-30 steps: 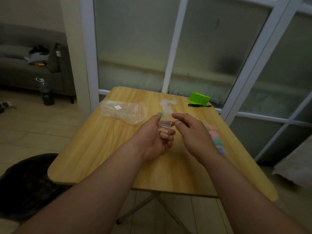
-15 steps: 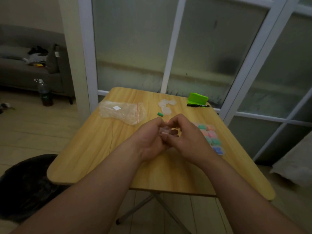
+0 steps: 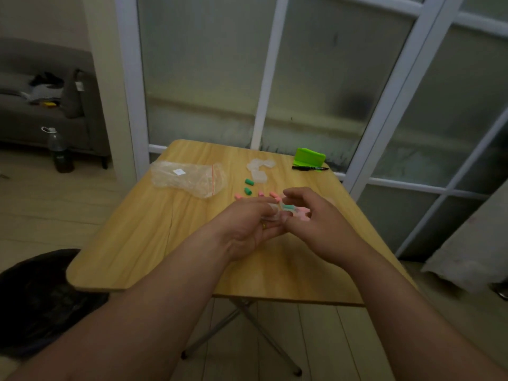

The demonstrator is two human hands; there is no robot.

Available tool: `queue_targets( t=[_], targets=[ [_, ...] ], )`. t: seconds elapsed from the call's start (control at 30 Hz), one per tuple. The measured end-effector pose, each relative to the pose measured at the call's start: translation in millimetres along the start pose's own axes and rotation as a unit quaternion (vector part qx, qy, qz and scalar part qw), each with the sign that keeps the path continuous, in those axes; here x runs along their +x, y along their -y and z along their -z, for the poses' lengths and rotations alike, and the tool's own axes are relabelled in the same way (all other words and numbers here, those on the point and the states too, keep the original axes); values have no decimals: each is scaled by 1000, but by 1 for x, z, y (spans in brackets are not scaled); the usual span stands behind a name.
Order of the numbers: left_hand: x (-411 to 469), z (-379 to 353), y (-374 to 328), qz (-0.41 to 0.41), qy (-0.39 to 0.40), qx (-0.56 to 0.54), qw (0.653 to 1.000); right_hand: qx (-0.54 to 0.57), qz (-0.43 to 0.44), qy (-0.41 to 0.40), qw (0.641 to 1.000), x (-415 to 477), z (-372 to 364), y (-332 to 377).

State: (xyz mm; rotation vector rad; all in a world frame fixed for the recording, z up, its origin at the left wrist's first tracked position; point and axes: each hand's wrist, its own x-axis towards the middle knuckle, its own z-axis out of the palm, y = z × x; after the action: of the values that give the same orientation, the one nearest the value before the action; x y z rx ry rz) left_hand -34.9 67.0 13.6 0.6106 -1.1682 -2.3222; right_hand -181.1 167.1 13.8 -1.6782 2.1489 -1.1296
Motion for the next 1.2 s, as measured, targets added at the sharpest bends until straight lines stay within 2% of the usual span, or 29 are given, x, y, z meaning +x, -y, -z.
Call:
queue_targets(
  t=[0.2, 0.3, 0.43, 0.57, 0.7, 0.8, 0.97, 1.07, 1.2],
  targets=[
    [4, -17, 13, -12, -5, 46, 999, -60, 22, 2, 998, -13, 17, -5],
    [1, -29, 19, -20, 24, 77, 997, -110, 56, 0, 992, -15, 25, -7],
    [-1, -39, 20, -15, 48, 76, 996, -132, 57, -12, 989, -14, 40, -16],
    [6, -38, 12, -16, -22, 54, 998, -72, -20, -84, 994, -21, 67, -33],
    [12, -31, 9, -25, -68, 52, 996, -105, -63, -36, 992, -28, 63, -52],
    [17, -29, 10, -26, -91, 50, 994, -152, -43, -5, 987, -26, 47, -54],
    [22, -25, 10, -30, -119, 39, 992, -241, -5, -18, 970, -13, 25, -41],
    [22, -21, 8, -33, -128, 44, 990, -297, -10, -2, 955, -5, 18, -42],
    [25, -14, 2, -40, -132, 46, 989, -318, -22, 11, 948, -3, 18, -48]
  ],
)
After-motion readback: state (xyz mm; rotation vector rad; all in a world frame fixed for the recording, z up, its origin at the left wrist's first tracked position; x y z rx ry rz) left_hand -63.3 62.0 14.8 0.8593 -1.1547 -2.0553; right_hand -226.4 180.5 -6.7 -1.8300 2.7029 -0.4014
